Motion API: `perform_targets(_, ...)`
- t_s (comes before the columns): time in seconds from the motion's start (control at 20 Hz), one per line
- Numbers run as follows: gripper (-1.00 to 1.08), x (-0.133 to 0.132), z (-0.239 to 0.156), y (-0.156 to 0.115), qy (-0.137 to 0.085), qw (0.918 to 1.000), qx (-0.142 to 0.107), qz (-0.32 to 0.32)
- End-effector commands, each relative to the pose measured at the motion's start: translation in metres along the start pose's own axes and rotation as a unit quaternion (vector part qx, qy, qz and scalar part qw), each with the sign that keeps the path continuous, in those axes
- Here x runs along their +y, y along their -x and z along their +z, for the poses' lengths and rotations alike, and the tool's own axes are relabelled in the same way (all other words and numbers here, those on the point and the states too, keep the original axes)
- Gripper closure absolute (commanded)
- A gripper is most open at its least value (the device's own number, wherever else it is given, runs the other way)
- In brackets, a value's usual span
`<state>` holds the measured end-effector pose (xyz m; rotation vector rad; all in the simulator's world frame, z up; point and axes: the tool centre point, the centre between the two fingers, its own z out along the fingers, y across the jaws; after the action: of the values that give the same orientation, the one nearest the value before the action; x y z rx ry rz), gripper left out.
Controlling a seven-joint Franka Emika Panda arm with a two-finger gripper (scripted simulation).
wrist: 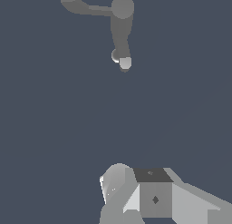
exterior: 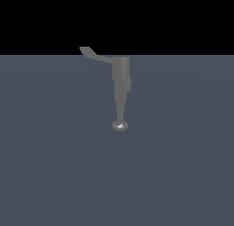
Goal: Turn on the faucet by rotating a designated handle.
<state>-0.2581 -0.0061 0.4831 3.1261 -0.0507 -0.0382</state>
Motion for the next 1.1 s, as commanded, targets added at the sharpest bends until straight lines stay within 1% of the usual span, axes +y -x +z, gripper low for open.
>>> perform_targets(0.0,1.08,0.000,0.000,0.000,0.000,1.0000,0.000,0.000)
perform_targets(0.4,1.08,-0.002,-0.005,-0.009,-0.007,0.9999,0.009,0.003)
perform_targets(0.65,1.08,-0.003,-0.005,-0.010,-0.008,0.9999,0.009,0.005)
perform_targets(1.05,1.08,-0.005,-0.003,-0.025,-0.014,0.9992,0.008,0.036)
